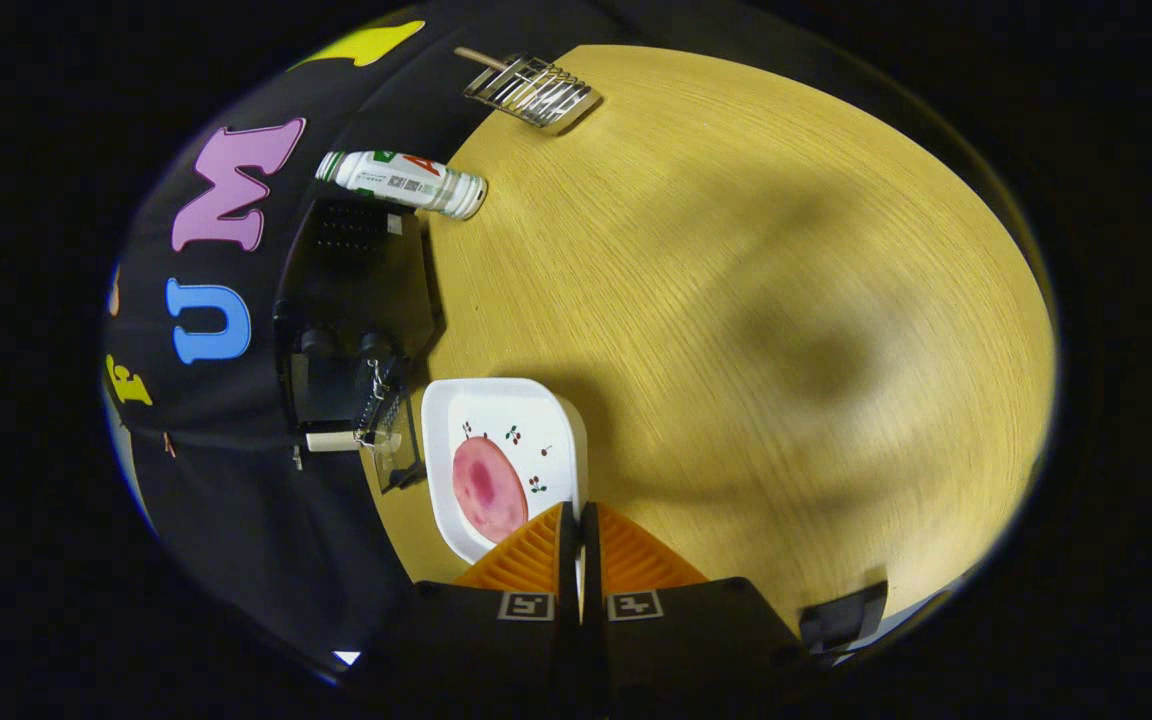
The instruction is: Open the toaster oven, put the food inside, and close the toaster oven door.
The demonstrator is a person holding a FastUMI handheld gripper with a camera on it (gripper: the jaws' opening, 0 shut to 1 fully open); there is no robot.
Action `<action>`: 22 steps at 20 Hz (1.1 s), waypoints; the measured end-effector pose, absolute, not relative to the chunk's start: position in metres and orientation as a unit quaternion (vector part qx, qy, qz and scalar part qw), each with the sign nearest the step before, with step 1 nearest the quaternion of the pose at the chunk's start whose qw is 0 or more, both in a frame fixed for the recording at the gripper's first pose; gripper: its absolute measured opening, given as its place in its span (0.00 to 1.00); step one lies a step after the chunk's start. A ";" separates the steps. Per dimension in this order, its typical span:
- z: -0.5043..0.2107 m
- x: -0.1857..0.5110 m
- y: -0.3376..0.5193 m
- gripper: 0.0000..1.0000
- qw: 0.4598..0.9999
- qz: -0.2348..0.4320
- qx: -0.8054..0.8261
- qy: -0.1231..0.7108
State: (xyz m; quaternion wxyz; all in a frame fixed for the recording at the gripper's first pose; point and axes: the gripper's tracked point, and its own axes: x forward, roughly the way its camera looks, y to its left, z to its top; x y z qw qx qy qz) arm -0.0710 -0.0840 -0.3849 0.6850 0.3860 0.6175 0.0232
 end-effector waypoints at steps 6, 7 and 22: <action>-0.348 -0.092 -0.032 0.05 0.675 -0.034 0.451 0.583; -0.345 -0.093 -0.020 0.05 0.670 -0.041 0.464 0.578; -0.340 -0.028 0.179 0.05 0.666 -0.131 0.535 0.502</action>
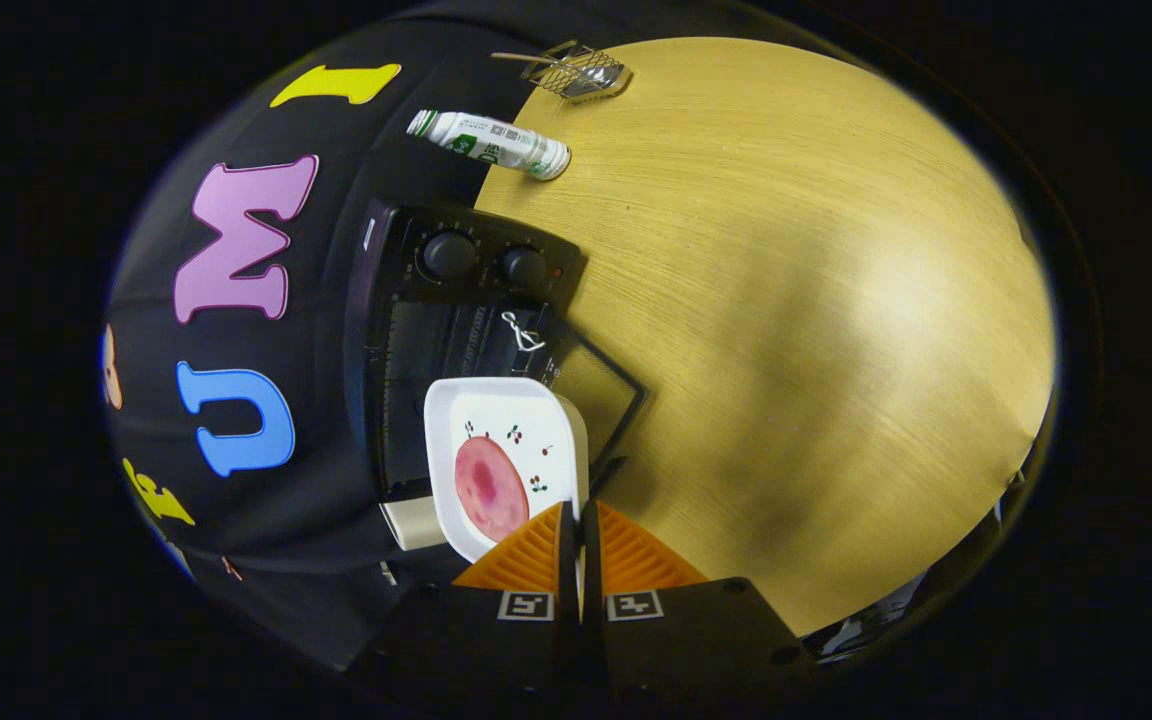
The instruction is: Open the toaster oven, put the food inside, and close the toaster oven door.
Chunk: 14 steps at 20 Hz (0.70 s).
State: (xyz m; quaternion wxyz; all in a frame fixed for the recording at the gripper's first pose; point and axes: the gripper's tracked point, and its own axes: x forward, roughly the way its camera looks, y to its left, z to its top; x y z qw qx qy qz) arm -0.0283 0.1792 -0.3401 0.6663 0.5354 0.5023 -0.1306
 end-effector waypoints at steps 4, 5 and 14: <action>-0.360 0.004 0.214 0.05 0.657 -0.172 0.560 0.475; -0.365 0.009 0.219 0.05 0.660 -0.181 0.558 0.470; -0.397 0.073 0.233 0.05 0.639 -0.275 0.599 0.397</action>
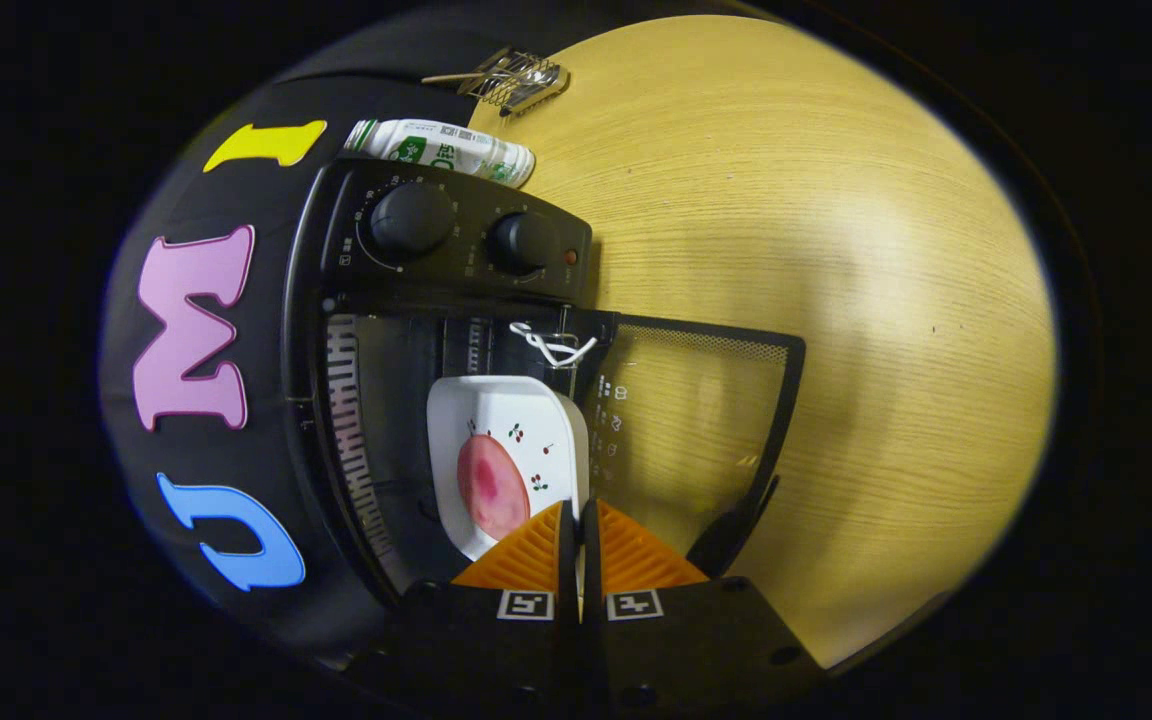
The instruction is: Open the toaster oven, put the food inside, and close the toaster oven door.
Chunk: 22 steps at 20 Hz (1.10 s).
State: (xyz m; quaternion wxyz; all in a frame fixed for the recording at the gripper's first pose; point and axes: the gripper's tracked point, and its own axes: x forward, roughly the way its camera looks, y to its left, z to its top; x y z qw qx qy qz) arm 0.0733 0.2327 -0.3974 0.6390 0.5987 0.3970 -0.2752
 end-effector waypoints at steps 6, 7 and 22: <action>-0.402 0.116 0.248 0.05 0.617 -0.307 0.627 0.363; -0.404 0.121 0.253 0.05 0.614 -0.307 0.631 0.362; -0.391 0.127 0.258 0.45 0.609 -0.280 0.645 0.367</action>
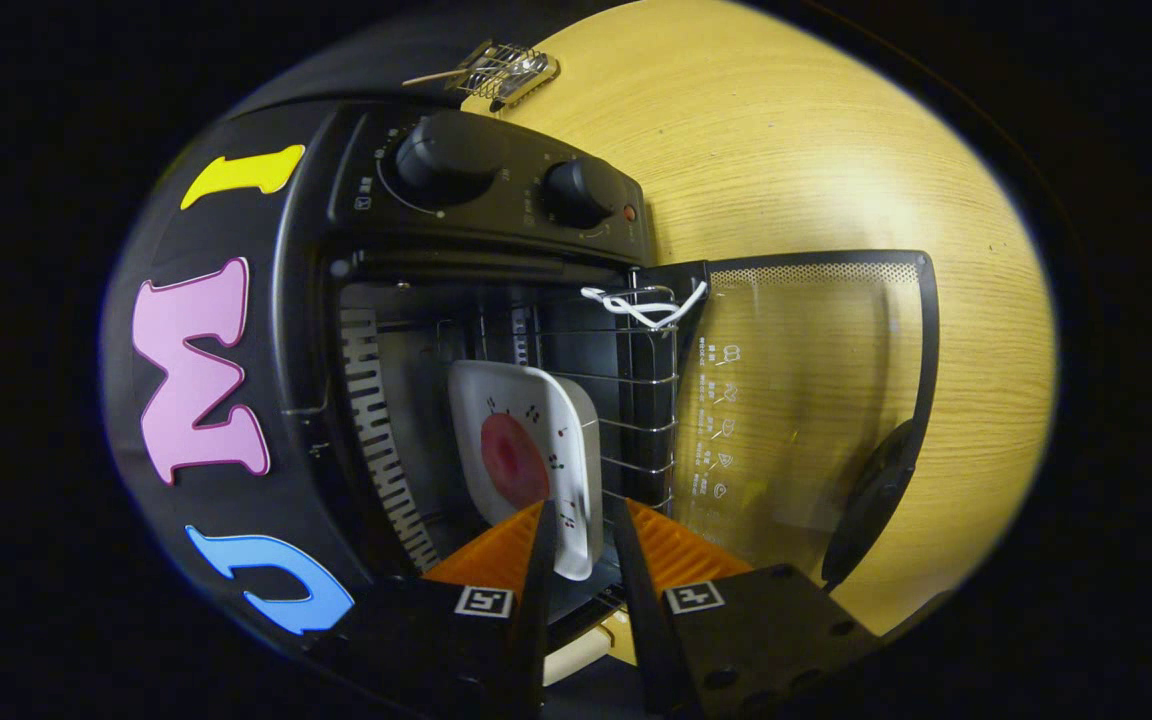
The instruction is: Open the toaster oven, put the food inside, and close the toaster oven door.
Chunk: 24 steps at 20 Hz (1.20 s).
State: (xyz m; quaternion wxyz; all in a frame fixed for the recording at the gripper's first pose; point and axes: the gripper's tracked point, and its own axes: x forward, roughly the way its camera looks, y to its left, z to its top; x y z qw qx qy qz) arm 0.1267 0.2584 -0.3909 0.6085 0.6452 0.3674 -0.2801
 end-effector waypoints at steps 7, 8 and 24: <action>-0.345 0.078 0.264 0.99 0.618 -0.211 0.620 0.435; -0.332 0.068 0.270 0.99 0.631 -0.181 0.605 0.452; -0.350 -0.066 0.261 0.99 0.839 0.085 0.077 0.531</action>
